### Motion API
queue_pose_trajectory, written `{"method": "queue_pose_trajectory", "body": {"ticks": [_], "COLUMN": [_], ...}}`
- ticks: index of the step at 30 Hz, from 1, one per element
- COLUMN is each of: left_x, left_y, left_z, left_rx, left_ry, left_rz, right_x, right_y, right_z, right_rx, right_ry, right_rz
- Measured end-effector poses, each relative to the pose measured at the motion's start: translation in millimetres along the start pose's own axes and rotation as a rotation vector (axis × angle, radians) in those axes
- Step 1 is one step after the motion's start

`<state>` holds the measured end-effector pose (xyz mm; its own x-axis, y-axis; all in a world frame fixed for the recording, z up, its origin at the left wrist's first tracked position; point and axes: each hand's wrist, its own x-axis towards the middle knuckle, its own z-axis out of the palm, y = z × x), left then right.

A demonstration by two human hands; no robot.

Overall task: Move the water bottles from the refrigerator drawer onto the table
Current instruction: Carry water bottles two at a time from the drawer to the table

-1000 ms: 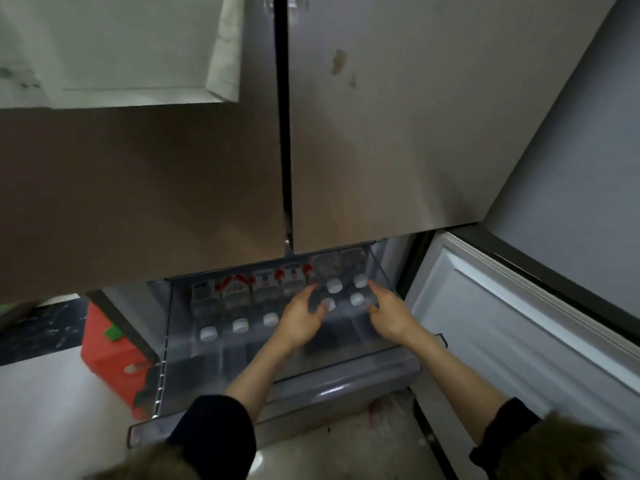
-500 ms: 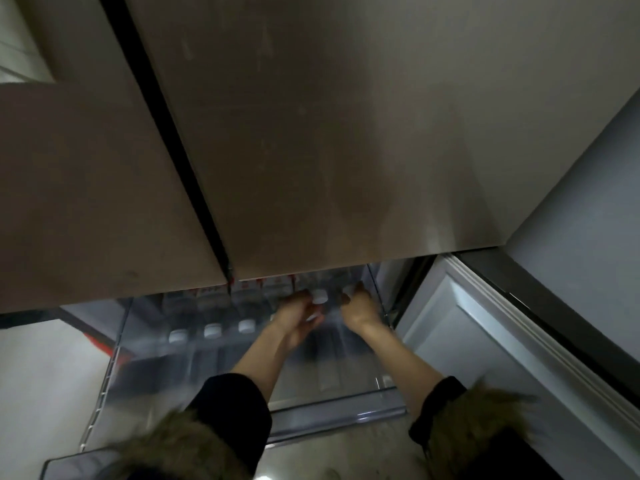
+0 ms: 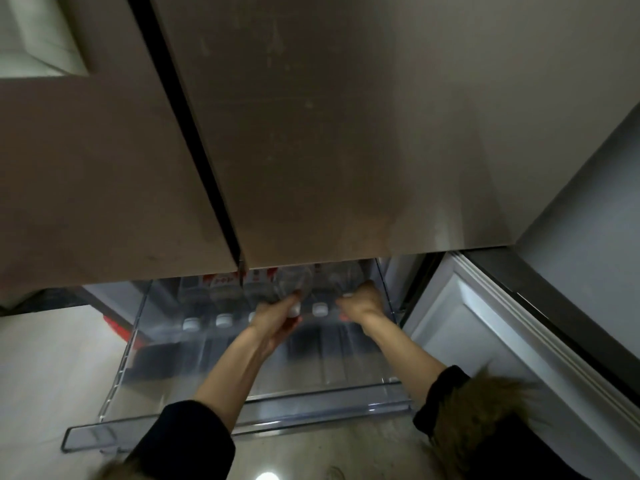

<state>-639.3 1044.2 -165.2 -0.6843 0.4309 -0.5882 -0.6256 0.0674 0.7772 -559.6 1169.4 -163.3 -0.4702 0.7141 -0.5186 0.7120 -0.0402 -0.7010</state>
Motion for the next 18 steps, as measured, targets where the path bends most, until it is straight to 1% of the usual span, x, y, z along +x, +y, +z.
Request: {"method": "queue_pose_trajectory", "body": {"ticks": [2, 4, 6, 8, 12, 14, 18], "left_x": [-7.9, -16.3, -23.0, -31.3, -45.1, -51.6, -65.0], "left_y": [1.6, 5.8, 12.1, 18.9, 29.5, 37.5, 49.6], "left_z": [-10.1, -23.0, -36.8, -49.1, -68.1, -77.5, -92.9], "left_rx": [0.145, 0.291, 0.419, 0.512, 0.48, 0.487, 0.644], "left_ry": [0.092, 0.168, 0.195, 0.216, 0.173, 0.185, 0.213], "left_rz": [0.085, 0.198, 0.293, 0.312, 0.324, 0.347, 0.417], "right_x": [-14.9, -30.6, -48.2, -65.8, -101.4, -116.6, -139.1], "right_y": [-1.1, -1.7, -1.6, 0.4, -1.1, -4.7, -10.1], "right_z": [-1.6, -4.9, -9.3, -13.2, -16.0, -17.4, -21.2], "right_rx": [0.098, 0.111, 0.069, -0.002, -0.131, -0.147, -0.182], "right_ry": [-0.04, -0.043, 0.002, 0.082, 0.231, 0.292, 0.405], "right_rz": [0.005, -0.031, -0.075, -0.135, -0.292, -0.369, -0.499]}}
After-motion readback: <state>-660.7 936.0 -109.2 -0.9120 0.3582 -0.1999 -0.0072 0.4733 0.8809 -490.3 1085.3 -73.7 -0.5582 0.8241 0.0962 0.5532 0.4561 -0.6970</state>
